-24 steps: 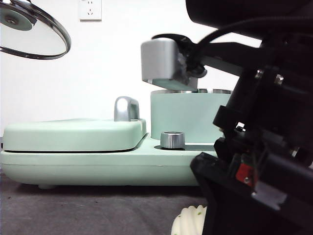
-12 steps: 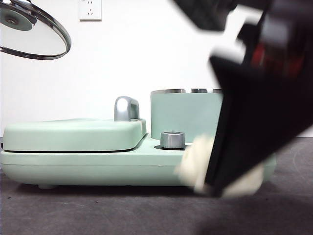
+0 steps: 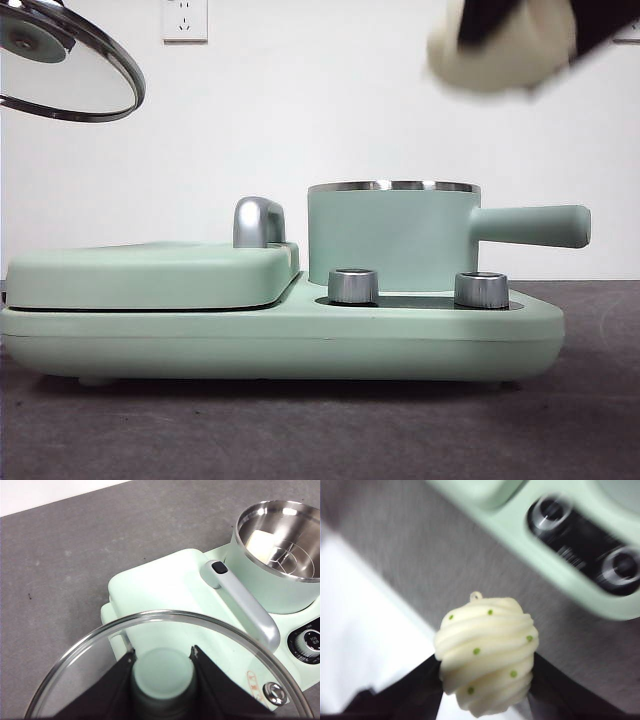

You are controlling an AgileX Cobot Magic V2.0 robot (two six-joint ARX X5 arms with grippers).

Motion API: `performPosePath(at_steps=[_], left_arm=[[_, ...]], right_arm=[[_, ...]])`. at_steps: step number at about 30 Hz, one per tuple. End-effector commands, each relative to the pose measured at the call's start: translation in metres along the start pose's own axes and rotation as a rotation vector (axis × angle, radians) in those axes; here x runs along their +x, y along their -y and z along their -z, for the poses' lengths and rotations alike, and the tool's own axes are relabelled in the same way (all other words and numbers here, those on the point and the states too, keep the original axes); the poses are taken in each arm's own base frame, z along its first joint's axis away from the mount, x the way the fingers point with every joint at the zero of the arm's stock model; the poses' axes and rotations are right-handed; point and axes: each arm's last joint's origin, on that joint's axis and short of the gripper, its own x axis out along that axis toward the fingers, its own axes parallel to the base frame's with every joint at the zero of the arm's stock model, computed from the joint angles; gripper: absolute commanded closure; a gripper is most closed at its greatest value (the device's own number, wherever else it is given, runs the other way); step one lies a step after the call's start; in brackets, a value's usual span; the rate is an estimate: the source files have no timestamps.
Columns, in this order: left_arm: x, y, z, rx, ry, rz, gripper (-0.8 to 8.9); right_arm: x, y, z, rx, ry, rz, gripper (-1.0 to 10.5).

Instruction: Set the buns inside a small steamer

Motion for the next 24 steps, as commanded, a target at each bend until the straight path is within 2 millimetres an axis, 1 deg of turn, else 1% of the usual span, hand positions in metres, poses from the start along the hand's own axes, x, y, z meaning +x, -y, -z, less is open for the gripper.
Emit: performPosePath(at_steps=[1, 3, 5, 7, 10, 14, 17, 20, 24], left_arm=[[-0.003, 0.000, -0.006, 0.004, 0.039, -0.003, 7.99], [-0.003, 0.000, -0.006, 0.004, 0.039, -0.003, 7.99], [-0.003, 0.000, -0.007, 0.004, 0.041, -0.003, 7.99], [-0.003, 0.000, -0.007, 0.004, 0.042, -0.003, 7.99], [-0.003, 0.000, -0.007, 0.004, 0.042, -0.003, 7.99], [-0.003, 0.000, -0.007, 0.005, 0.042, -0.003, 7.99], [-0.003, 0.000, -0.007, 0.005, 0.044, -0.004, 7.99], [-0.003, 0.000, -0.007, 0.005, 0.044, -0.004, 7.99], [-0.003, 0.000, -0.007, 0.005, 0.045, -0.004, 7.99]], right_arm=[[-0.018, 0.000, -0.022, 0.018, 0.052, 0.011, 7.3], [-0.025, 0.004, -0.037, -0.002, 0.095, 0.029, 7.3], [-0.028, 0.010, -0.055, -0.027, 0.124, 0.058, 7.3], [-0.028, 0.018, -0.073, -0.037, 0.136, 0.090, 7.3], [-0.020, 0.033, -0.100, -0.042, 0.134, 0.138, 7.3], [0.001, 0.054, -0.130, -0.037, 0.103, 0.183, 7.3], [0.023, 0.072, -0.148, -0.028, 0.064, 0.210, 7.3], [0.048, 0.088, -0.158, -0.010, 0.021, 0.222, 7.3], [0.080, 0.106, -0.163, 0.007, -0.045, 0.234, 7.3]])
